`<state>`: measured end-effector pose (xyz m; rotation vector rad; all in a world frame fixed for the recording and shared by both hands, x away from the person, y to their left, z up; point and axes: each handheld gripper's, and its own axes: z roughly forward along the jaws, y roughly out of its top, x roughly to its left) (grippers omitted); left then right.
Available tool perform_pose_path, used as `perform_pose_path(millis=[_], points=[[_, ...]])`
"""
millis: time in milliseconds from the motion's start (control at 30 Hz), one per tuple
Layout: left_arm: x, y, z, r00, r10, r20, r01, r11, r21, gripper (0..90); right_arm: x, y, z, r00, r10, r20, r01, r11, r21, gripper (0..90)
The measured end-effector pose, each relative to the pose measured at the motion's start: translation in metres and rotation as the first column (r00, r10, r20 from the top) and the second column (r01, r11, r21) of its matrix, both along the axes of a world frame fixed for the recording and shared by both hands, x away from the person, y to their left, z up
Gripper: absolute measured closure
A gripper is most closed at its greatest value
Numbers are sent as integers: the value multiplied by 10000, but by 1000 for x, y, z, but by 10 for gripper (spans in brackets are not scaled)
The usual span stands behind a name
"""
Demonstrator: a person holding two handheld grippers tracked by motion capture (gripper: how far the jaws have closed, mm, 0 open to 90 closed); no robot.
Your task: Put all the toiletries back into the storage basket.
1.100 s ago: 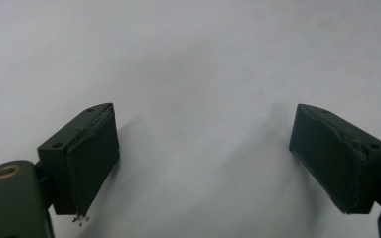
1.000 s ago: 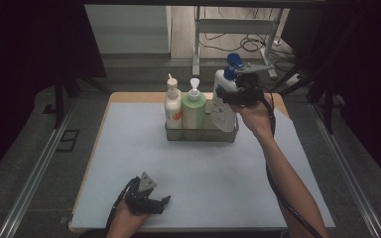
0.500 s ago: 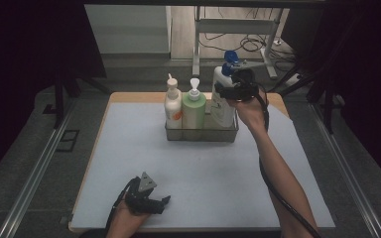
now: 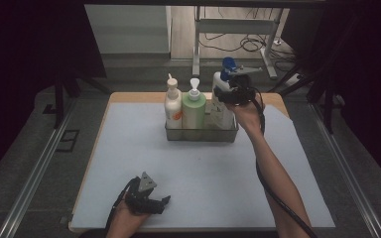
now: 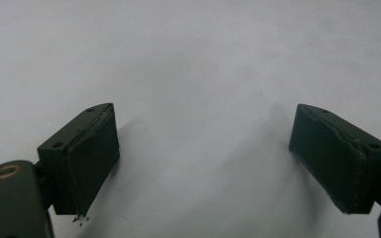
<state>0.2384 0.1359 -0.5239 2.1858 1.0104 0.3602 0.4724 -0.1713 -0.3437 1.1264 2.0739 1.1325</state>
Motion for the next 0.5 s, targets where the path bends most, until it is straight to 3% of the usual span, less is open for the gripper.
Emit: perform_pose_path(millis=[500], points=[[0, 0, 0, 10000, 10, -16, -10, 10000, -7, 120, 1, -5, -18, 9988, 147, -463, -145, 9999, 52, 404]])
